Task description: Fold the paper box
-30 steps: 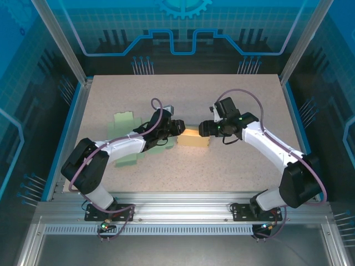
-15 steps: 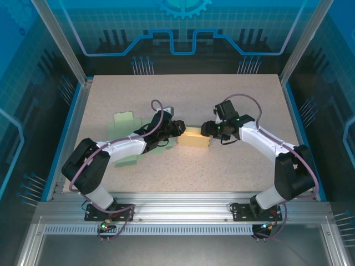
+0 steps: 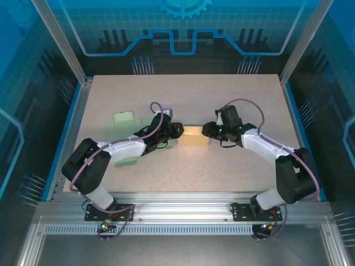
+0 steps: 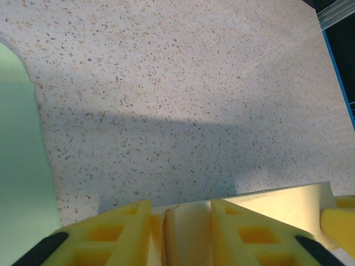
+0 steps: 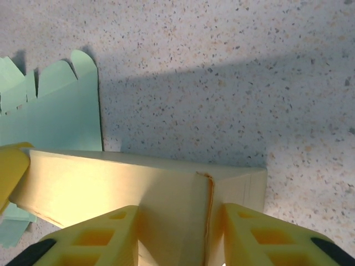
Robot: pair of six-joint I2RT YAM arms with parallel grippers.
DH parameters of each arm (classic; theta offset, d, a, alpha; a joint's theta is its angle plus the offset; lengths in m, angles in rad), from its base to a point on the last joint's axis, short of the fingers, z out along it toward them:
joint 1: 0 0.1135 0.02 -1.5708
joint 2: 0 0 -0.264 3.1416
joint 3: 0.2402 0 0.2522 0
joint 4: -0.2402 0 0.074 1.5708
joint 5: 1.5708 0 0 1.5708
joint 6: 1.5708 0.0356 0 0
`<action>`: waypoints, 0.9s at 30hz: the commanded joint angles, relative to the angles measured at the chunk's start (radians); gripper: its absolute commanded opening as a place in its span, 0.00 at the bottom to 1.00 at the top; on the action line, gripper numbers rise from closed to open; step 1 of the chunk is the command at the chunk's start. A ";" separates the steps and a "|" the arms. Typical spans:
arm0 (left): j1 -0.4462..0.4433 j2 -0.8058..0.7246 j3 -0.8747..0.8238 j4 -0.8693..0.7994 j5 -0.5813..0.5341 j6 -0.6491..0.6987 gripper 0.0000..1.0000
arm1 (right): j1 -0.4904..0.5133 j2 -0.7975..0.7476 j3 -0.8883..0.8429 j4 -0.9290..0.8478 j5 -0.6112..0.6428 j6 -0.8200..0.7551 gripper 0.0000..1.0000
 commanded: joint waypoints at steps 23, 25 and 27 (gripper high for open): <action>-0.002 -0.154 -0.005 -0.027 0.329 0.882 0.89 | -0.008 0.001 -0.098 -0.119 0.023 -0.057 0.35; -0.002 -0.160 -0.006 -0.042 0.370 1.028 0.93 | -0.007 -0.007 -0.095 -0.126 0.023 -0.060 0.35; 0.004 -0.152 0.020 -0.094 0.380 1.146 0.94 | -0.007 -0.017 -0.091 -0.138 0.024 -0.067 0.36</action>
